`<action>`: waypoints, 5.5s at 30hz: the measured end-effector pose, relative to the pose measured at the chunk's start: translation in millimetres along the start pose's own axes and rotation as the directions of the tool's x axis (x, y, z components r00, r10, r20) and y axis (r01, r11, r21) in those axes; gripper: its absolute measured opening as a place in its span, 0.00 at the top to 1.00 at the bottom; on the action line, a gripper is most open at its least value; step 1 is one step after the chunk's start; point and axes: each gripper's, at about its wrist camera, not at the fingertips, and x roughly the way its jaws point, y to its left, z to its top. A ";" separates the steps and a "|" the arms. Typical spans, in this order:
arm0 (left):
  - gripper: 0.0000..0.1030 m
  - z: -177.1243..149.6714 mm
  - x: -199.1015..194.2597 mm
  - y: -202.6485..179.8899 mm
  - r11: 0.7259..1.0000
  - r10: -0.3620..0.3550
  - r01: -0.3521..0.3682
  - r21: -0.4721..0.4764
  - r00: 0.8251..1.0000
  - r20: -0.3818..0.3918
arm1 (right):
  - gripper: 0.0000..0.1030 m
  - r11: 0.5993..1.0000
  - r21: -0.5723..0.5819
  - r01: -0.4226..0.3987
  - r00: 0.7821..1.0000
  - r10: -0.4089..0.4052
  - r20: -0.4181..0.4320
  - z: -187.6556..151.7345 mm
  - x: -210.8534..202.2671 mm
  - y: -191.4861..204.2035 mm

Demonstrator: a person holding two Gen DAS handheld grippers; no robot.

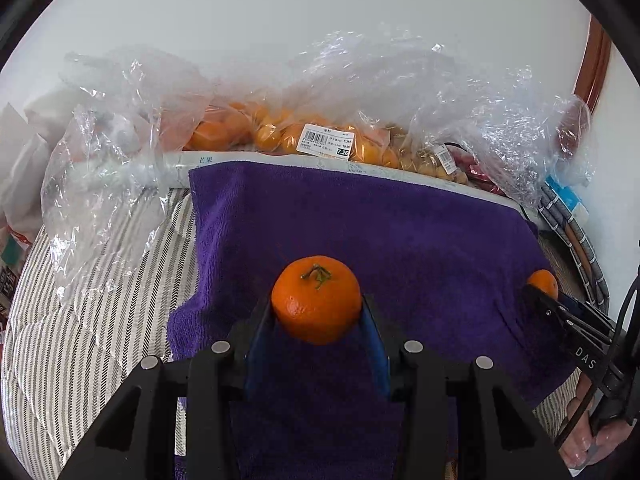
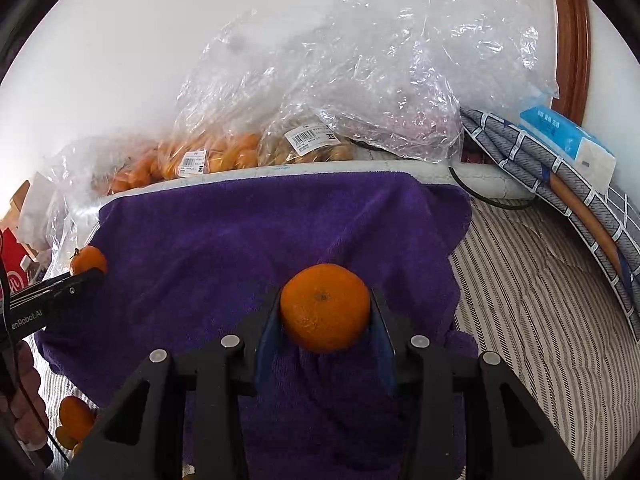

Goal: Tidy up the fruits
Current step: 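Release the mandarin on the towel with the left tool while the right tool releases the orange, then grasp the brown kiwi with the left tool while the right tool grasps the oval orange, then carry the kiwi with the left tool while the right tool carries the oval orange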

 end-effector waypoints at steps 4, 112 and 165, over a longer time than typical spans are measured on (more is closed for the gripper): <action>0.60 0.9 3.3 -1.0 1.000 0.003 -0.003 0.003 1.000 -0.014 | 0.59 1.000 -0.005 0.002 1.000 -0.002 -0.014 -1.8 6.7 1.3; 0.76 -139.3 -94.0 4.3 0.994 -0.085 0.087 0.069 0.996 -0.029 | 0.66 0.998 -0.060 -0.010 0.998 0.006 -0.070 -139.6 -119.8 21.1; 0.76 -141.0 -127.0 33.5 0.981 -0.155 0.173 -0.089 0.972 0.177 | 0.66 0.999 -0.017 -0.038 0.999 0.039 0.027 -140.4 -134.0 15.7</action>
